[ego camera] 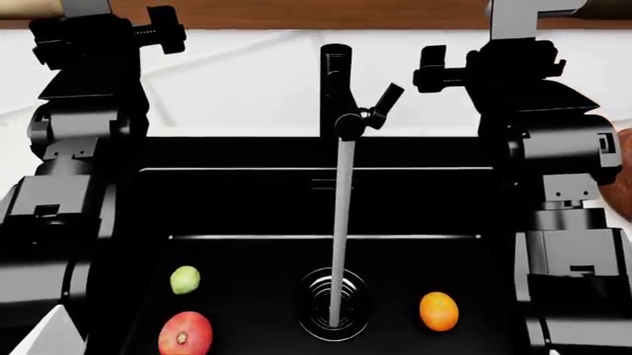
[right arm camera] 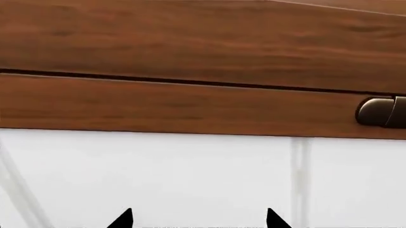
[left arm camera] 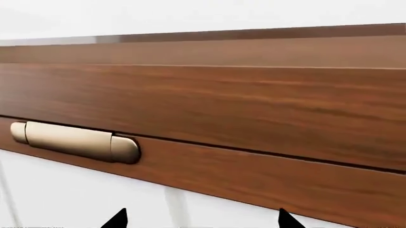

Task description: Pick the pomegranates and oranges from the sink and place them in one bowl. Place the brussel sprout in the other bowl. Then turn off the sink faucet.

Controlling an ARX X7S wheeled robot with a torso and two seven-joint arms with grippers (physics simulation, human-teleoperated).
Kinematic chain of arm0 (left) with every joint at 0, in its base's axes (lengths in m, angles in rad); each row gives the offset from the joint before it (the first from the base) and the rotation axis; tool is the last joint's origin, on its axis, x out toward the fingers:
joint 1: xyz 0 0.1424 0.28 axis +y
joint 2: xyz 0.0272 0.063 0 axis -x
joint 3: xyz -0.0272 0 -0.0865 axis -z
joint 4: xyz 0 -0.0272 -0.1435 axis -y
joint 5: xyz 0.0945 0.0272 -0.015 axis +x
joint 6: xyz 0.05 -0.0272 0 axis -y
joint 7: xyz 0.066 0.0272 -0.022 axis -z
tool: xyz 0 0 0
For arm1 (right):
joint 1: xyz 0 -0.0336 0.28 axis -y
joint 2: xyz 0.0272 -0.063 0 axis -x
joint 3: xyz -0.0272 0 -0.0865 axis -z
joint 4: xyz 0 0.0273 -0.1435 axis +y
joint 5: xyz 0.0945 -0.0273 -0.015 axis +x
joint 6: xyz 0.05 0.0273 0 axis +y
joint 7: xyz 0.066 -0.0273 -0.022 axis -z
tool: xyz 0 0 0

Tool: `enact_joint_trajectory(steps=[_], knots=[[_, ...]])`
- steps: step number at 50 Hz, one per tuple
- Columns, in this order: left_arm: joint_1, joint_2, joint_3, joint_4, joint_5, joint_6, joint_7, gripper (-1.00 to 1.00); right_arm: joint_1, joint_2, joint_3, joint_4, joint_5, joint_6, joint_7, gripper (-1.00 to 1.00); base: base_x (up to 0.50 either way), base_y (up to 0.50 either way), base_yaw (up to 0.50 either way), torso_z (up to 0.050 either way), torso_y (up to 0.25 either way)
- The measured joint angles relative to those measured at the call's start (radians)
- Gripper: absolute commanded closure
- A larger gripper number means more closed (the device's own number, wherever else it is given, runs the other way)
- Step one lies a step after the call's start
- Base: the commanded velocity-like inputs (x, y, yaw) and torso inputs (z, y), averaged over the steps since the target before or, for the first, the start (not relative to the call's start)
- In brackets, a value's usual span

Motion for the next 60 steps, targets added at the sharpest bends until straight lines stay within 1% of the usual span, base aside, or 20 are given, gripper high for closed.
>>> enact_joint_trajectory(steps=[7,12,17,23,25,27,33,36,40,44,49,55,60], knots=[[0.022,-0.005,-0.008,0.052,-0.012,-0.027,-0.005,-1.0,-0.008,0.005,-0.005,-0.015,0.005,0.02,-0.005,-1.0,0.0,0.0,0.0,0.0,0.0],[0.052,-0.017,-0.012,0.167,-0.03,-0.109,0.01,-1.0,-0.012,0.025,-0.017,-0.082,0.014,0.093,-0.017,-1.0,0.0,0.0,0.0,0.0,0.0],[0.089,-0.045,-0.01,0.367,-0.069,-0.273,0.049,-1.0,-0.005,0.063,-0.039,-0.211,0.038,0.241,-0.042,-1.0,0.0,0.0,0.0,0.0,0.0],[0.14,-0.098,0.0,0.643,-0.157,-0.535,0.135,-1.0,0.006,0.124,-0.063,-0.403,0.102,0.467,-0.068,-1.0,0.0,0.0,0.0,0.0,0.0],[0.16,-0.12,-0.003,0.739,-0.198,-0.637,0.165,-1.0,0.01,0.158,-0.07,-0.456,0.183,0.528,-0.026,-1.0,0.0,0.0,0.0,0.0,0.0],[0.178,-0.144,-0.007,0.83,-0.24,-0.739,0.192,-1.0,0.02,0.201,-0.084,-0.498,0.302,0.577,0.044,-1.0,0.0,0.0,0.0,0.0,0.0],[0.222,-0.226,-0.011,1.073,-0.364,-1.01,0.268,-1.0,0.064,0.332,-0.161,-0.589,0.758,0.676,0.284,-1.0,0.0,0.0,0.0,0.0,0.0],[0.238,-0.279,0.006,1.174,-0.426,-1.11,0.309,-1.0,0.092,0.393,-0.217,-0.623,0.97,0.706,0.387,-1.0,0.0,0.0,0.0,0.0,0.0],[0.256,-0.358,0.04,1.295,-0.506,-1.204,0.366,-1.0,0.132,0.462,-0.306,-0.668,1.215,0.734,0.492,-1.0,0.0,0.0,0.0,0.0,0.0],[0.285,-0.439,0.07,1.41,-0.585,-1.255,0.427,-1.0,0.162,0.523,-0.396,-0.722,1.417,0.749,0.562,-1.0,0.0,0.0,0.0,0.0,0.0],[0.337,-0.54,0.11,1.539,-0.657,-1.265,0.508,-1.0,0.186,0.587,-0.49,-0.784,1.604,0.758,0.618,-1.0,0.0,0.0,0.0,0.0,0.0],[0.406,-0.654,0.157,1.673,-0.706,-1.226,0.6,-1.0,0.211,0.65,-0.577,-0.845,1.764,0.754,0.665,-1.0,0.0,0.0,0.0,0.0,0.0],[0.462,-0.736,0.206,1.756,-0.708,-1.174,0.665,-1.0,0.225,0.685,-0.63,-0.883,1.849,0.746,0.691,-1.0,0.0,0.0,0.0,0.0,0.0]])
